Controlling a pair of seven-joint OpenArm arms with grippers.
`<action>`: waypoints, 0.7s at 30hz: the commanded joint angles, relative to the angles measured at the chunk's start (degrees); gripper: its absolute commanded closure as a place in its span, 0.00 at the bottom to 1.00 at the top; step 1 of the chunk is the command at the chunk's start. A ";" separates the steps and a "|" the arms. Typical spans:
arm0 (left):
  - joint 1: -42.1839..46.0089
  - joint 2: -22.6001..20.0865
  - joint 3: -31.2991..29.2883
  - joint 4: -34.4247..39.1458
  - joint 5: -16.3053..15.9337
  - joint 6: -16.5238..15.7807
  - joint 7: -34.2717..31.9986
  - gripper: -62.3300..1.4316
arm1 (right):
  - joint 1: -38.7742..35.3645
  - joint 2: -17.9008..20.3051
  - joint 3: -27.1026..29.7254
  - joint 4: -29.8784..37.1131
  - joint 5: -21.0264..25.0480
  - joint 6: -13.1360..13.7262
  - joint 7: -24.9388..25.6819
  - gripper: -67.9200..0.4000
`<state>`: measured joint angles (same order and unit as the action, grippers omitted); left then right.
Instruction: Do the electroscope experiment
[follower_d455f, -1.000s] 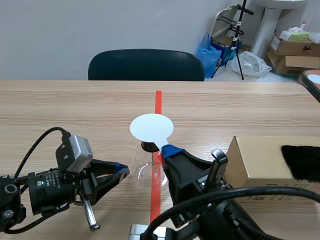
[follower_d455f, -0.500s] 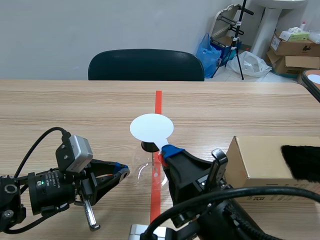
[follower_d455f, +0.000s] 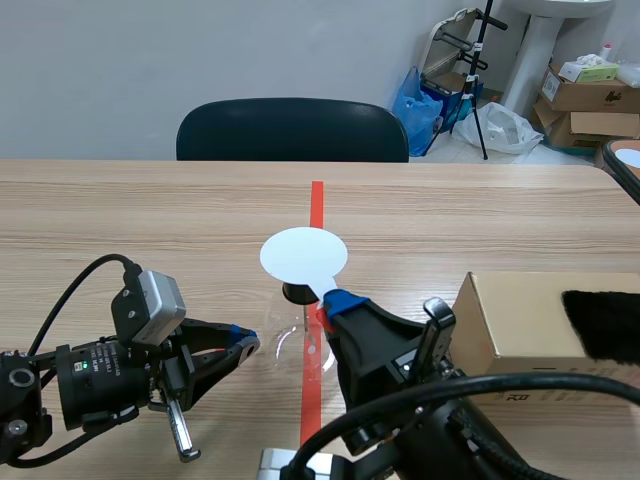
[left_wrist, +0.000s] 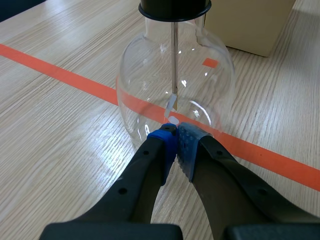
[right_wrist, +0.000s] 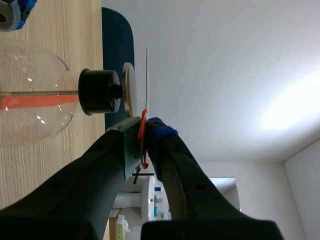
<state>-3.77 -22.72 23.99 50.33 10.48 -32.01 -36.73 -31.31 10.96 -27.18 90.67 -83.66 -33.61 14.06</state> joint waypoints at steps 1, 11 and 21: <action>-0.04 -0.04 -0.11 0.90 -0.79 -0.28 -1.16 0.93 | 0.37 0.31 -0.11 0.48 -0.04 -0.61 -1.22 0.98; -0.04 -0.04 -0.11 0.90 -0.79 -0.28 -1.16 0.93 | 0.37 0.31 -0.11 0.48 -0.04 -0.61 -13.92 0.98; -0.04 -0.04 -0.11 0.90 -0.79 -0.28 -1.16 0.93 | 0.37 0.31 -0.11 0.48 -0.04 -0.61 -29.09 0.98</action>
<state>-3.77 -22.72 23.99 50.33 10.48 -32.01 -36.73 -31.31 10.96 -27.18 90.67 -83.66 -33.61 -14.55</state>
